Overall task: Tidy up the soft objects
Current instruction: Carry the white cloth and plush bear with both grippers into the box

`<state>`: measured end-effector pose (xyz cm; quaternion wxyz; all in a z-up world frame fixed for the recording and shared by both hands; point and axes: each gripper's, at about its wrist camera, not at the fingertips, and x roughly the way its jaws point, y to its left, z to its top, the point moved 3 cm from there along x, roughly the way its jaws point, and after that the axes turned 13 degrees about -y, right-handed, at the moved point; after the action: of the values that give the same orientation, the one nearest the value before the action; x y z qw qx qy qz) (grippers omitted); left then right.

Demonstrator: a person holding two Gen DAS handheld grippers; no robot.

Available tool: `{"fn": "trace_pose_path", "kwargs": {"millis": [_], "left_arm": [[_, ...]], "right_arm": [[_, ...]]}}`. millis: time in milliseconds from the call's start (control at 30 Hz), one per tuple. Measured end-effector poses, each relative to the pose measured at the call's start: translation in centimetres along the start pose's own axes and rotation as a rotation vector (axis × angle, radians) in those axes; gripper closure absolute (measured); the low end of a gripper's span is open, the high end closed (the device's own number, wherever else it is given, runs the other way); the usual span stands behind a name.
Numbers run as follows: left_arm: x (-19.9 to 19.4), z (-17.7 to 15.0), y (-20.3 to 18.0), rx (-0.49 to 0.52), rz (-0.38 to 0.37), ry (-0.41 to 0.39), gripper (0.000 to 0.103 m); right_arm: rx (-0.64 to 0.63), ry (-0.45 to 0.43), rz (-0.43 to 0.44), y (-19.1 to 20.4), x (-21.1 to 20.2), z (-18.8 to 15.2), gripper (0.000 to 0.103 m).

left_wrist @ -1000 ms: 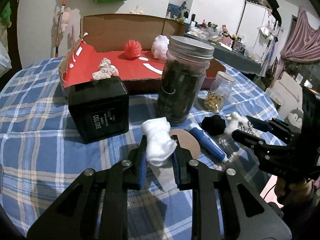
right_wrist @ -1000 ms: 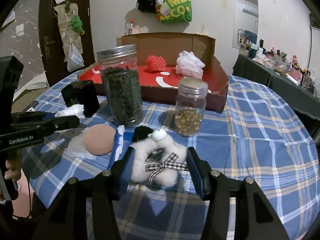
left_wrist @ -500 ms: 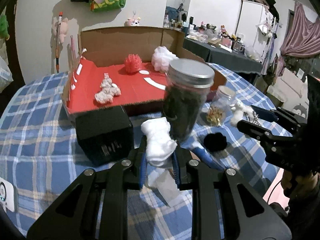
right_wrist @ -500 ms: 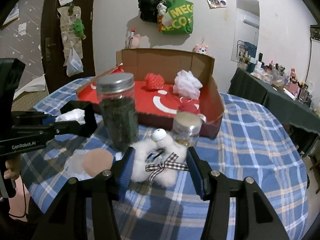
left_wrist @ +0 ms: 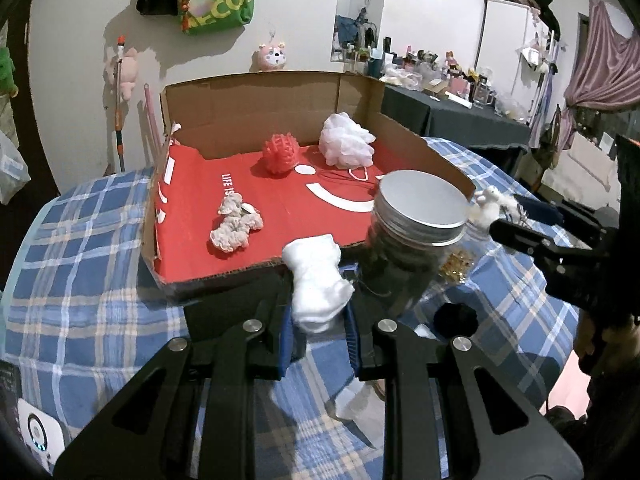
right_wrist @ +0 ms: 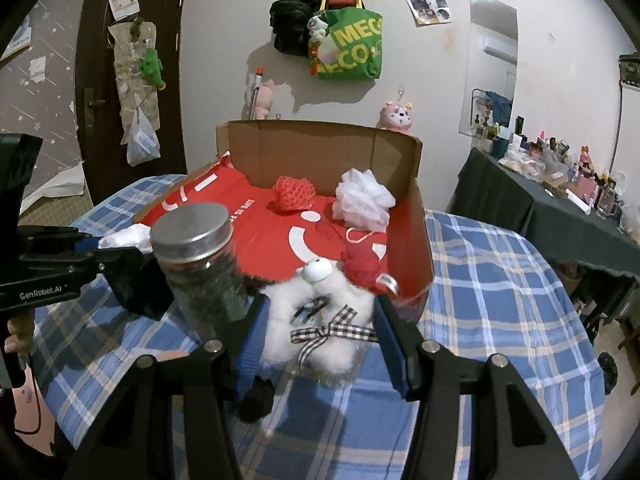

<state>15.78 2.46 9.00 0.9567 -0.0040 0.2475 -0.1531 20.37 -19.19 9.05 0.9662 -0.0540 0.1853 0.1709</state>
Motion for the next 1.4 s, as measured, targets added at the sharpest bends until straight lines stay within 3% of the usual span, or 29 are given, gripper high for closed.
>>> {"fn": "trace_pose_path", "kwargs": {"millis": [267,533,1133,1400], "left_arm": [[2.3,1.1,1.3,0.011,-0.029,0.049,0.083],[5.2,2.4,1.9,0.031,-0.089,0.121,0.083],[12.7,4.3,2.3,0.098,-0.186,0.312,0.083],[15.6,4.0,2.3,0.137,-0.187,0.398,0.083]], "right_arm": [[-0.019,0.027,0.035,-0.7,2.9,1.4,0.048],[-0.018,0.096,0.128,-1.2,6.9,2.7,0.048],[-0.039,0.382,0.354,-0.7,15.7,3.0,0.048],[-0.071,0.479,0.379,-0.5,18.3,2.4,0.048]]}}
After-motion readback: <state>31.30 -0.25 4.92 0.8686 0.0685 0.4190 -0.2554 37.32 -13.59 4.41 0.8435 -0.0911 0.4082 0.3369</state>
